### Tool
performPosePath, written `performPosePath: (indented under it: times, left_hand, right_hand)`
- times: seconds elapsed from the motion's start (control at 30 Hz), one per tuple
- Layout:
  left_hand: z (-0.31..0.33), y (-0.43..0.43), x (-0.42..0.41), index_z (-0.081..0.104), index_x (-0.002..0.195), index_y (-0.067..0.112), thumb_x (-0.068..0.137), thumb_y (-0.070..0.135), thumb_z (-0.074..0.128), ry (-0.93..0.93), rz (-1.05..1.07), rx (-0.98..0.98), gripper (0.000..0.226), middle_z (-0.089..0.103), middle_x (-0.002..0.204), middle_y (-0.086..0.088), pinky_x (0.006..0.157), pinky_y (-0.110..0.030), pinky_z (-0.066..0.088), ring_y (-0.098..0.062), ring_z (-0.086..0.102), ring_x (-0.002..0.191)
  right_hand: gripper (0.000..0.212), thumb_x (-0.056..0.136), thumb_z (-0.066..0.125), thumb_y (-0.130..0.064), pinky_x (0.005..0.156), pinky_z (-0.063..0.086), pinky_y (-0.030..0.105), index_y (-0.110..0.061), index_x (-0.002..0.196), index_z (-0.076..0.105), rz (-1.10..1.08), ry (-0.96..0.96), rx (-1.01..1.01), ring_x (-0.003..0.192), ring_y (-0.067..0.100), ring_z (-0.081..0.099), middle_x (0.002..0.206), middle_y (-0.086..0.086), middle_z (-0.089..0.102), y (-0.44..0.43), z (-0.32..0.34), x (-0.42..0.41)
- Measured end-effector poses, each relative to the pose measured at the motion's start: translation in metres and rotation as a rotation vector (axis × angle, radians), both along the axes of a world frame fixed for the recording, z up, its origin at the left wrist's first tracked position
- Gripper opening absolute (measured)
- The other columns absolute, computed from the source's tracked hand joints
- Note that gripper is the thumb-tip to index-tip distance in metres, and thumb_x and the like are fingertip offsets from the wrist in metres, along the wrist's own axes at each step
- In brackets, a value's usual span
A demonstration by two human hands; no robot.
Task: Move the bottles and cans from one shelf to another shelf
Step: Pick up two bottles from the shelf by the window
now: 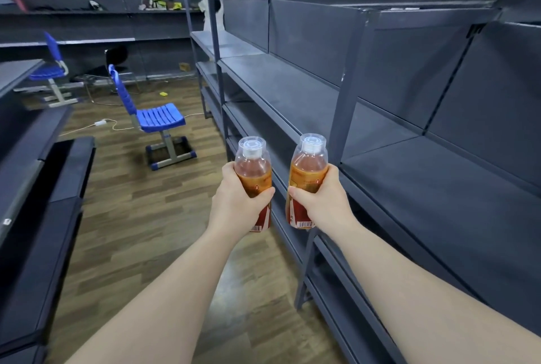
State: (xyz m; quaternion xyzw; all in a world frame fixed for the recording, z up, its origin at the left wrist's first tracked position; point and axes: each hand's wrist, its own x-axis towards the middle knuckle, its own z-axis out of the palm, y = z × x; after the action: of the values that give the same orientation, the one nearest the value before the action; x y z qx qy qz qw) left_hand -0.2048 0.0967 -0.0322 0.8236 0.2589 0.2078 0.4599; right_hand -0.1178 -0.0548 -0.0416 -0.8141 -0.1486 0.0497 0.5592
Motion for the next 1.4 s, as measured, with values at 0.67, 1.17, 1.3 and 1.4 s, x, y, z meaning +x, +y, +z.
performPosePath:
  times: [0.67, 1.17, 1.3, 1.4]
  left_hand:
    - [0.047, -0.141, 0.171, 0.033, 0.132, 0.031, 0.08, 0.044, 0.079, -0.133, -0.375, 0.081, 0.07, 0.059, 0.114, 0.01, 0.089, -0.036, 0.053, -0.015, 0.06, 0.103]
    - [0.029, -0.231, 0.336, 0.034, 0.123, 0.034, 0.081, 0.037, 0.08, -0.049, -0.74, -0.048, 0.063, 0.057, 0.113, 0.012, 0.094, -0.039, 0.053, -0.015, 0.06, 0.106]
    - [0.023, -0.242, 0.371, 0.036, 0.129, 0.029, 0.08, 0.037, 0.081, -0.044, -0.824, -0.06, 0.068, 0.059, 0.116, 0.008, 0.093, -0.041, 0.054, -0.017, 0.061, 0.106]
    - [0.019, -0.25, 0.391, 0.035, 0.132, 0.028, 0.08, 0.036, 0.081, -0.036, -0.869, -0.076, 0.07, 0.059, 0.119, 0.007, 0.094, -0.042, 0.054, -0.018, 0.06, 0.108]
  right_hand:
    - [0.058, 0.082, 0.078, -0.042, 0.084, 0.053, 0.036, -0.032, 0.121, 0.037, -0.393, -0.09, -0.009, 0.097, 0.012, 0.06, 0.109, -0.012, 0.057, -0.161, 0.048, 0.125]
    - [0.062, 0.08, 0.08, -0.036, 0.088, 0.051, 0.036, -0.031, 0.118, 0.032, -0.921, -0.017, -0.077, 0.1, 0.014, 0.057, 0.111, -0.007, 0.053, -0.248, 0.03, 0.2]
    - [0.063, 0.077, 0.082, -0.037, 0.081, 0.05, 0.033, -0.031, 0.116, 0.032, -1.008, -0.019, -0.07, 0.1, 0.015, 0.059, 0.114, -0.006, 0.055, -0.25, 0.025, 0.217]
    - [0.066, 0.078, 0.082, -0.038, 0.078, 0.047, 0.029, -0.027, 0.124, 0.036, -1.065, -0.011, -0.068, 0.1, 0.014, 0.057, 0.118, -0.005, 0.054, -0.25, 0.022, 0.227]
